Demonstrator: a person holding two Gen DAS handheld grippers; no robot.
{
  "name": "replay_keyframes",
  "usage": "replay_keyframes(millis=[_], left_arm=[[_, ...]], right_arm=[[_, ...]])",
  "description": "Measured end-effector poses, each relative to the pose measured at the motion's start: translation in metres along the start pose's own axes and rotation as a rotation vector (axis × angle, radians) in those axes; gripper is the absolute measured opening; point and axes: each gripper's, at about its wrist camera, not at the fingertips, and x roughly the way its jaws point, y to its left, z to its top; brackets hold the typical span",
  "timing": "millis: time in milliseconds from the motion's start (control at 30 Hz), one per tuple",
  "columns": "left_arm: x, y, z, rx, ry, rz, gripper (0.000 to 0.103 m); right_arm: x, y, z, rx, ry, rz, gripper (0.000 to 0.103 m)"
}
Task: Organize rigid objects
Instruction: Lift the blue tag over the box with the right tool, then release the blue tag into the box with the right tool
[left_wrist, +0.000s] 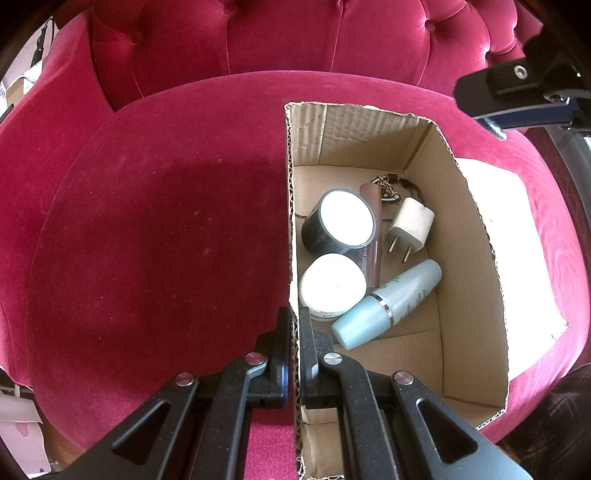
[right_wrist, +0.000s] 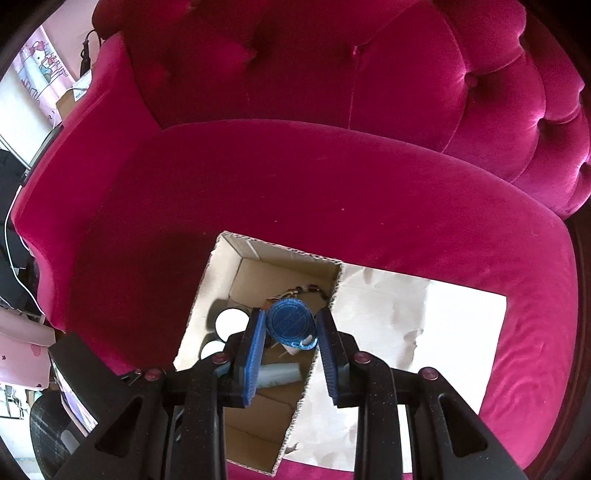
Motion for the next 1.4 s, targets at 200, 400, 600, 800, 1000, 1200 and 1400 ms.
replay_keyframes(millis=[200, 400, 600, 800, 1000, 1200, 1400], left_arm=[[0.000, -0.002, -0.001, 0.002, 0.000, 0.002, 0.003], [0.002, -0.002, 0.000, 0.003, 0.000, 0.001, 0.003], [0.002, -0.001, 0.000, 0.002, -0.001, 0.000, 0.003], [0.001, -0.002, -0.001, 0.004, -0.001, 0.001, 0.003], [0.001, -0.002, -0.001, 0.004, -0.001, 0.002, 0.003], [0.001, -0.002, 0.000, 0.005, -0.001, 0.002, 0.003], [0.001, -0.002, 0.000, 0.006, -0.001, 0.002, 0.003]], right_arm=[[0.008, 0.016, 0.002, -0.004, 0.008, 0.017, 0.030], [0.014, 0.029, 0.005, -0.015, 0.022, 0.021, 0.030], [0.017, 0.037, 0.004, -0.026, 0.031, 0.020, 0.030], [0.017, 0.039, 0.006, -0.019, 0.035, 0.019, 0.030], [0.016, 0.037, 0.008, -0.004, 0.032, 0.022, 0.031], [0.014, 0.034, 0.009, 0.021, 0.022, 0.015, 0.077], [0.015, 0.030, 0.010, 0.035, 0.018, -0.040, 0.103]])
